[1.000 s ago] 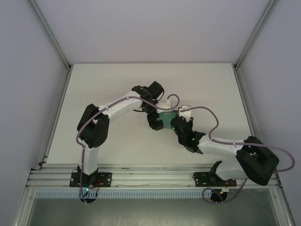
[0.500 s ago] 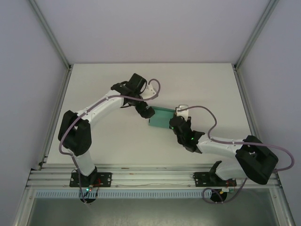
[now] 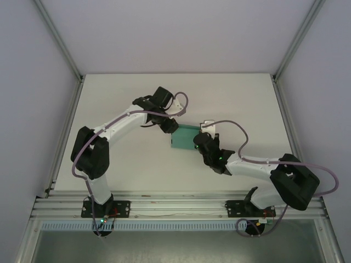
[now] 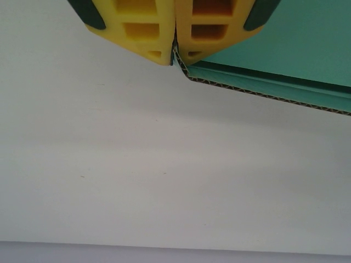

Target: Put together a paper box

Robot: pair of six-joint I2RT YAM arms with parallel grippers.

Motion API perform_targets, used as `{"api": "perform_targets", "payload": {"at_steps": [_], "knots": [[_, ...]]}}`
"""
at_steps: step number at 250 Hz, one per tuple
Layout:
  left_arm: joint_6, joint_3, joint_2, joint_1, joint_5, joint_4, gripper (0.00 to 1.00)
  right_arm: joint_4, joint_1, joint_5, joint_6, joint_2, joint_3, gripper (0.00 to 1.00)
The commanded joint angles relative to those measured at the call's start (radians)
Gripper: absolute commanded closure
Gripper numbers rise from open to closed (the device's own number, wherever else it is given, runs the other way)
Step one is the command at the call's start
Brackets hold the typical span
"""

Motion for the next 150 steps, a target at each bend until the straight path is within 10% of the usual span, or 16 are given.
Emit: {"api": "perform_targets", "payload": {"at_steps": [1,105,150], "knots": [[-0.064,-0.017,-0.03,-0.006,-0.054,-0.004,0.67,-0.165,0.017,-0.054,-0.008,0.038,-0.015,1.0],[-0.174,-0.056,-0.082,-0.049,-0.176,-0.002,0.67,-0.188,0.023,-0.043,-0.007,0.037,-0.009,1.0],[-0.201,-0.086,-0.112,-0.073,-0.194,0.017,0.85,-0.191,0.031,-0.04,-0.008,0.038,-0.007,1.0]]}}
